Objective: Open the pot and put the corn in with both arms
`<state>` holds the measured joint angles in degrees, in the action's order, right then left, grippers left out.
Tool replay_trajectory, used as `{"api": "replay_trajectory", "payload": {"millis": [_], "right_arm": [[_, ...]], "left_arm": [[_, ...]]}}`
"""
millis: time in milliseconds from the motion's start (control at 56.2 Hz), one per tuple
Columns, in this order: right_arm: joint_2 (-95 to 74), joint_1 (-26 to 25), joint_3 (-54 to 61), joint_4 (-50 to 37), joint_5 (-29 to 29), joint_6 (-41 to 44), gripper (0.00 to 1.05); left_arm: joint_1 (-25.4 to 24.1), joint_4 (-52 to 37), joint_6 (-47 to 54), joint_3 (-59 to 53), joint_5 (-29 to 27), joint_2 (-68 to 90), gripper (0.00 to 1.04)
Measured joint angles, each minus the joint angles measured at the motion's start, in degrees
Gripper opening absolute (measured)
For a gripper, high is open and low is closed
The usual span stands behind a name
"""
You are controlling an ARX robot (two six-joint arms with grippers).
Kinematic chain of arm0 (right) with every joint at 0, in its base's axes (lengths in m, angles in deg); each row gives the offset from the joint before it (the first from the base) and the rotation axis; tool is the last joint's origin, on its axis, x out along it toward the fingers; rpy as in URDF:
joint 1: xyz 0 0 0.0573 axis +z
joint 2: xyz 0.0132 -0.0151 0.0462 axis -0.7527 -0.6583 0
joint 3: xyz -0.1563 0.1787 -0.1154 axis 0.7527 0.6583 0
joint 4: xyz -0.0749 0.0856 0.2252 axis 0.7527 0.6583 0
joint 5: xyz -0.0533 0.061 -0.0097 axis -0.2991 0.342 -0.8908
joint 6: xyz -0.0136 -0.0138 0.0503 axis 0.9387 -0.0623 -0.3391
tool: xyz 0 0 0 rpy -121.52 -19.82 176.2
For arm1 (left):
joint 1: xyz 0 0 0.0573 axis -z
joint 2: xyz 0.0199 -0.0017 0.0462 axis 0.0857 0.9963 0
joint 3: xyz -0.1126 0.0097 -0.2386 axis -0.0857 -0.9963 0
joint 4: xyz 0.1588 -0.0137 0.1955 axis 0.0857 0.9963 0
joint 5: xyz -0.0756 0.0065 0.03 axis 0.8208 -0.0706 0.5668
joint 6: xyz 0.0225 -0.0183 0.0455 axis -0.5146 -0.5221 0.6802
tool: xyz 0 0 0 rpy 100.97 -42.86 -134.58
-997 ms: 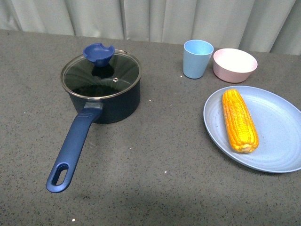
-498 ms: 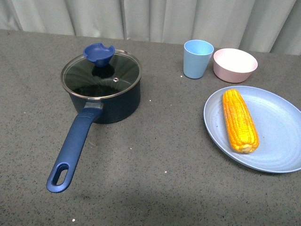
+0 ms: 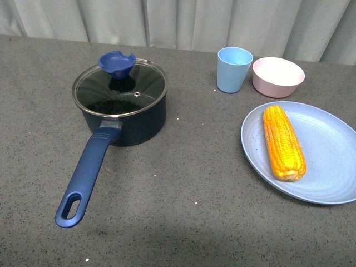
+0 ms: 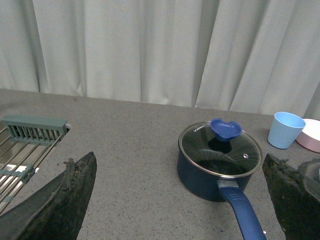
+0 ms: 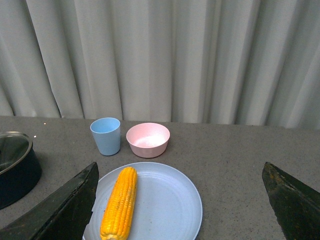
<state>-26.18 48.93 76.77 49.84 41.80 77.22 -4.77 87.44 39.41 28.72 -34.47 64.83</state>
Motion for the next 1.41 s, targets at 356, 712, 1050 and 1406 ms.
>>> {"api": "replay_trajectory", "payload": {"millis": [356,712,1050,1406], "right_arm": [[0.0,0.0,0.0,0.0,0.0,0.0,0.96],[0.0,0.0,0.0,0.0,0.0,0.0,0.96],[0.0,0.0,0.0,0.0,0.0,0.0,0.96],[0.0,0.0,0.0,0.0,0.0,0.0,0.96]], "left_arm": [[0.0,0.0,0.0,0.0,0.0,0.0,0.98],[5.6,-6.9,-6.0,0.3,-21.0,15.8,0.98],[6.0,-48.6,-11.2,10.9,-14.3,66.8,0.98],[10.7,-53.7,-11.9,31.5,-9.0,96.8,0.98]]}}
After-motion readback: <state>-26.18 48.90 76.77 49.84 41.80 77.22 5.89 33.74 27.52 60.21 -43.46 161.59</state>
